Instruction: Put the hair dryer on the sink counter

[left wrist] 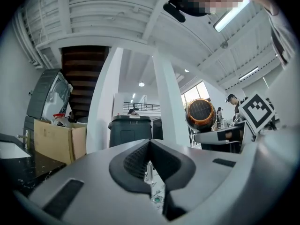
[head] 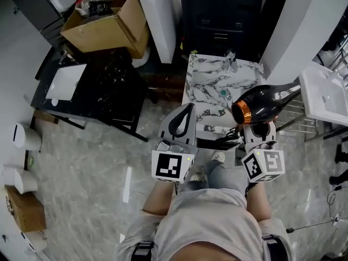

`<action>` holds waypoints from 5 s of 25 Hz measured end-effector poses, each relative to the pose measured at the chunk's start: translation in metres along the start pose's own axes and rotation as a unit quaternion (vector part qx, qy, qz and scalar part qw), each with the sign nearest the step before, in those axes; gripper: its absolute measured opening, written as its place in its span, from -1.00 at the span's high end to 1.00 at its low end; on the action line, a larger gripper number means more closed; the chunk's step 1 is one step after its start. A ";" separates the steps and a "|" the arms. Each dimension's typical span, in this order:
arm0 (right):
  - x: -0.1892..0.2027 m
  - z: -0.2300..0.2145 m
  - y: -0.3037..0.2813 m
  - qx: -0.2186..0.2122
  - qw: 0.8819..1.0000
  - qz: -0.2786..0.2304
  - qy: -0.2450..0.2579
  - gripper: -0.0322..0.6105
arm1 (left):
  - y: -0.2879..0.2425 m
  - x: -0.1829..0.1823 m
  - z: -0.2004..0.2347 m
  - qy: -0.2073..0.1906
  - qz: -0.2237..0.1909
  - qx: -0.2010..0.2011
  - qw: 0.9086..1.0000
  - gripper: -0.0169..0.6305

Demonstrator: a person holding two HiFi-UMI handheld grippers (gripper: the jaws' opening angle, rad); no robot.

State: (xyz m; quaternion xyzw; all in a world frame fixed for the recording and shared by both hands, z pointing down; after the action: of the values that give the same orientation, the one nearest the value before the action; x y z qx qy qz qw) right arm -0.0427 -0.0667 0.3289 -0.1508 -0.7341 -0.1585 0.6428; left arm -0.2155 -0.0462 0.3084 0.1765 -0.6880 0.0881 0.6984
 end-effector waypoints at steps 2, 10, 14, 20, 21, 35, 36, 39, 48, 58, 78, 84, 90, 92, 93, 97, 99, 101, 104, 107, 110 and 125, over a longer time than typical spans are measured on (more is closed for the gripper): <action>0.001 -0.011 -0.007 0.014 1.000 0.005 -0.005 0.27 | -0.010 0.003 0.001 -0.001 0.001 0.004 1.000 0.91; 0.013 -0.053 -0.042 0.035 0.999 0.025 -0.018 0.27 | -0.069 0.014 0.003 0.006 0.008 0.024 1.000 0.91; 0.017 -0.078 -0.066 0.042 0.998 0.037 -0.026 0.26 | -0.105 0.020 0.002 0.006 0.013 0.035 0.999 0.91; 0.034 -0.118 -0.099 0.051 0.996 0.059 -0.047 0.25 | -0.151 0.035 0.001 0.010 0.026 0.042 0.999 0.91; 0.038 -0.124 -0.104 0.051 0.995 0.064 -0.051 0.25 | -0.157 0.039 0.001 0.011 0.029 0.041 0.999 0.91; 0.090 -0.200 -0.170 0.056 0.988 0.124 -0.077 0.25 | -0.226 0.076 -0.004 0.013 0.073 0.018 0.997 0.91; 0.095 -0.204 -0.173 0.057 0.987 0.128 -0.078 0.25 | -0.228 0.080 -0.004 0.010 0.081 0.016 0.997 0.91; 0.109 -0.217 -0.183 0.062 0.984 0.145 -0.083 0.25 | -0.235 0.087 -0.005 0.003 0.094 0.012 0.996 0.91; 0.154 -0.239 -0.203 0.085 0.971 0.200 -0.104 0.24 | -0.262 0.097 -0.002 0.010 0.099 0.020 0.995 0.91; 0.202 -0.254 -0.227 0.116 0.952 0.265 -0.099 0.24 | -0.290 0.120 0.020 0.031 0.125 0.031 0.991 0.91; 0.267 -0.265 -0.249 0.148 0.921 0.356 -0.058 0.24 | -0.298 0.140 0.046 0.036 0.149 0.025 0.988 0.91; 0.279 -0.265 -0.256 0.154 0.914 0.375 -0.031 0.24 | -0.299 0.145 0.049 0.037 0.152 0.025 0.987 0.91; 0.286 -0.266 -0.258 0.160 0.911 0.380 -0.022 0.24 | -0.298 0.145 0.053 0.037 0.154 0.021 0.987 0.91; 0.288 -0.266 -0.259 0.160 0.912 0.377 -0.019 0.24 | -0.298 0.145 0.054 0.038 0.155 0.021 0.987 0.91; 0.289 -0.267 -0.258 0.160 0.912 0.377 -0.016 0.24 | -0.297 0.146 0.055 0.037 0.155 0.021 0.987 0.91; 0.298 -0.268 -0.255 0.157 0.906 0.393 0.007 0.24 | -0.297 0.147 0.054 0.034 0.156 0.025 0.987 0.91; 0.301 -0.268 -0.254 0.155 0.904 0.399 0.011 0.24 | -0.297 0.147 0.055 0.034 0.156 0.026 0.987 0.91; 0.301 -0.268 -0.254 0.153 0.905 0.397 0.008 0.24 | -0.296 0.146 0.055 0.033 0.157 0.027 0.987 0.91; 0.300 -0.268 -0.255 0.149 0.907 0.393 0.010 0.24 | -0.296 0.145 0.054 0.031 0.157 0.029 0.987 0.91; 0.300 -0.268 -0.255 0.146 0.910 0.388 0.015 0.21 | -0.295 0.145 0.054 0.030 0.158 0.030 0.987 0.91; 0.299 -0.269 -0.253 0.147 0.909 0.388 0.026 0.17 | -0.294 0.145 0.055 0.027 0.158 0.031 0.987 0.91; 0.277 -0.260 -0.243 0.128 0.928 0.351 0.011 0.13 | -0.288 0.137 0.049 0.022 0.151 0.039 0.988 0.91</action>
State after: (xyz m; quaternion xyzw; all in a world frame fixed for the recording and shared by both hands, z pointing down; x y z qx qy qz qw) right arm 0.0517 -0.3922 0.6264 -0.3134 -0.6413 0.1707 0.6792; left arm -0.1505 -0.3465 0.4077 0.0958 -0.6873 0.2226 0.6848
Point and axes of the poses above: the fingertips, and each gripper's own axes: y backward along the fingers, z to its left, x out of its underside, the point moved 2 cm from there along y, backward along the fingers, and after that the axes turned 3 degrees about y, right-handed, at the moved point
